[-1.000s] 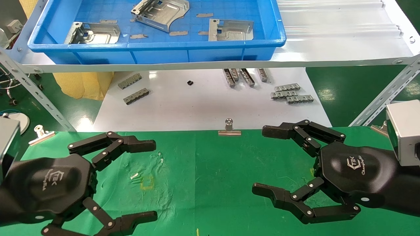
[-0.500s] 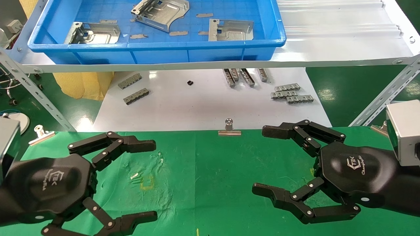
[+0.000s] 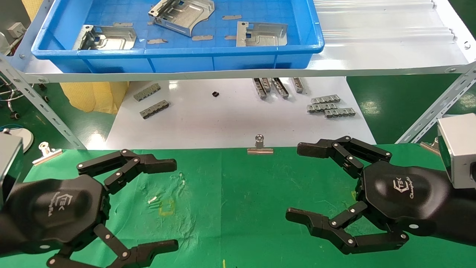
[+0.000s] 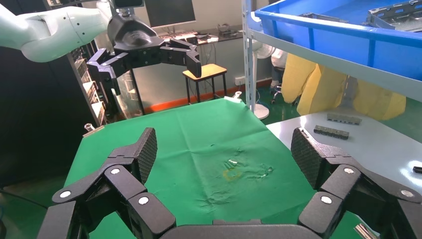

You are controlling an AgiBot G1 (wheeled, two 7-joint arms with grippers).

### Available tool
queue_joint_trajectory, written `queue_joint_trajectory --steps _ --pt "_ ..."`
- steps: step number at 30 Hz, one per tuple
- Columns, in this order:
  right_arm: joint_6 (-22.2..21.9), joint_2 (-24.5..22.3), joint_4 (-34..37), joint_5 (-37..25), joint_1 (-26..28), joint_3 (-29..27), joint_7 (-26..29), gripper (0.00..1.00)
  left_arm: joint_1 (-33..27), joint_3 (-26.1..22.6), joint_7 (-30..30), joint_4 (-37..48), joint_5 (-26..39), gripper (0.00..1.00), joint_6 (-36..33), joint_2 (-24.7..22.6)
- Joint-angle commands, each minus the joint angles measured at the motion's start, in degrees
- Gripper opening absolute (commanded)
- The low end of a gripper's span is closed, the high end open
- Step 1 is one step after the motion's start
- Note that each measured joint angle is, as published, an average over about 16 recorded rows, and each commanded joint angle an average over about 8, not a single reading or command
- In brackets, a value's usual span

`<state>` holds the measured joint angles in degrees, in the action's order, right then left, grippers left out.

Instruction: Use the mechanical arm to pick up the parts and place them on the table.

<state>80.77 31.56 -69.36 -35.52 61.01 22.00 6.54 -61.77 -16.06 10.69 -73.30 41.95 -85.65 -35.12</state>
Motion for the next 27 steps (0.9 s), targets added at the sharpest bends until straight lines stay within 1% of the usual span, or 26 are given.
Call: queue_joint_trajectory --steps 1,5,13,27 --pt "0.00 0.00 0.00 0.00 0.00 0.00 0.00 1.00 0.00 0.00 0.00 0.00 0.00 1.00 0.00 0.00" --pt "0.00 0.00 0.00 0.00 0.00 0.00 0.00 1.00 0.00 0.00 0.00 0.00 0.00 1.00 0.00 0.00" --pt "0.00 0.00 0.00 0.00 0.00 0.00 0.00 0.00 0.00 0.00 0.00 0.00 0.00 1.00 0.00 0.00" --pt "0.00 0.00 0.00 0.00 0.00 0.00 0.00 0.00 0.00 0.00 0.00 0.00 0.00 1.00 0.00 0.00"
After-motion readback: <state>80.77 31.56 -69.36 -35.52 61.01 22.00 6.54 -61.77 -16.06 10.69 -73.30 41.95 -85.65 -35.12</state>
